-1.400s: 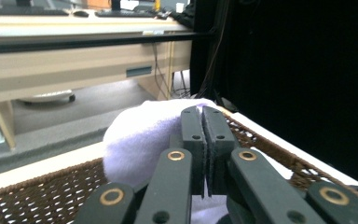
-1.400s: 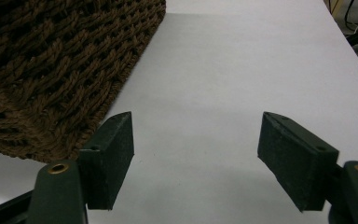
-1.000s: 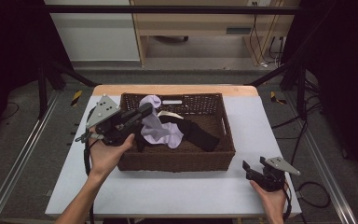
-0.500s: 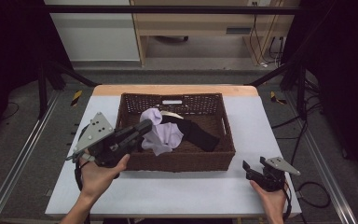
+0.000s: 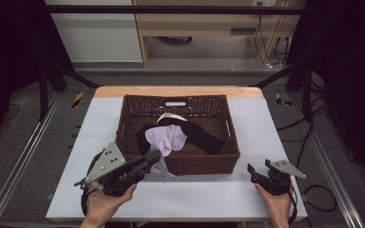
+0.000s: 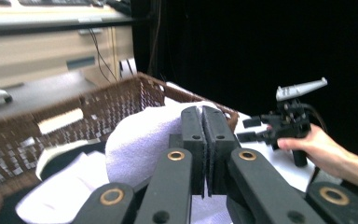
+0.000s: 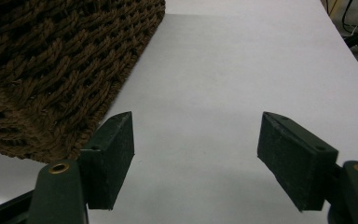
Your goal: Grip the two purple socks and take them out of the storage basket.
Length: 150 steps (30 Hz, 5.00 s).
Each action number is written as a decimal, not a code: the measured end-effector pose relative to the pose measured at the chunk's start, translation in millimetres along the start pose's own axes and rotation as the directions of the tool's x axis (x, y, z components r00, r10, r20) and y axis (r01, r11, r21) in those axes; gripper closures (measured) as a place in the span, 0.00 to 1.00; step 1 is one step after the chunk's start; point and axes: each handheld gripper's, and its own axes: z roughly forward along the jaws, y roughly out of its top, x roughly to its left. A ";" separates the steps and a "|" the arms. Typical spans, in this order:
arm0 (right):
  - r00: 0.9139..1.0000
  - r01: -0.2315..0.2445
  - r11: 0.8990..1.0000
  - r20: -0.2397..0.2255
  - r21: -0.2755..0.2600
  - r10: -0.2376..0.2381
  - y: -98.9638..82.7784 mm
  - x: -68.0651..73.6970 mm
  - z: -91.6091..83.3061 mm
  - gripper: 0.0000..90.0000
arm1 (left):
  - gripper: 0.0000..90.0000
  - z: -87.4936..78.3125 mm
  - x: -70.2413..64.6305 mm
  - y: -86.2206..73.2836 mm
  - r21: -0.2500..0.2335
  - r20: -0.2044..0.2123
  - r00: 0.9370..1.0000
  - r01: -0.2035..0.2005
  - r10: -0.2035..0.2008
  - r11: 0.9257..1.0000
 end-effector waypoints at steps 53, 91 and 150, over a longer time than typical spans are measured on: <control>1.000 -0.002 1.000 0.002 -0.002 0.002 -0.1 -0.2 -0.1 0.27 | 0.57 29.7 16.5 -72.1 0.196 -0.123 0.991 0.077 -0.053 0.978; 1.000 0.017 1.000 0.003 0.018 -0.018 0.6 1.9 1.9 0.29 | 0.51 111.8 109.2 50.3 0.097 -0.318 0.946 0.095 -0.060 0.991; 1.000 0.018 1.000 0.003 0.017 -0.018 0.4 2.4 1.2 0.29 | 0.64 229.5 136.2 -51.4 0.600 -0.305 0.950 0.133 0.072 0.789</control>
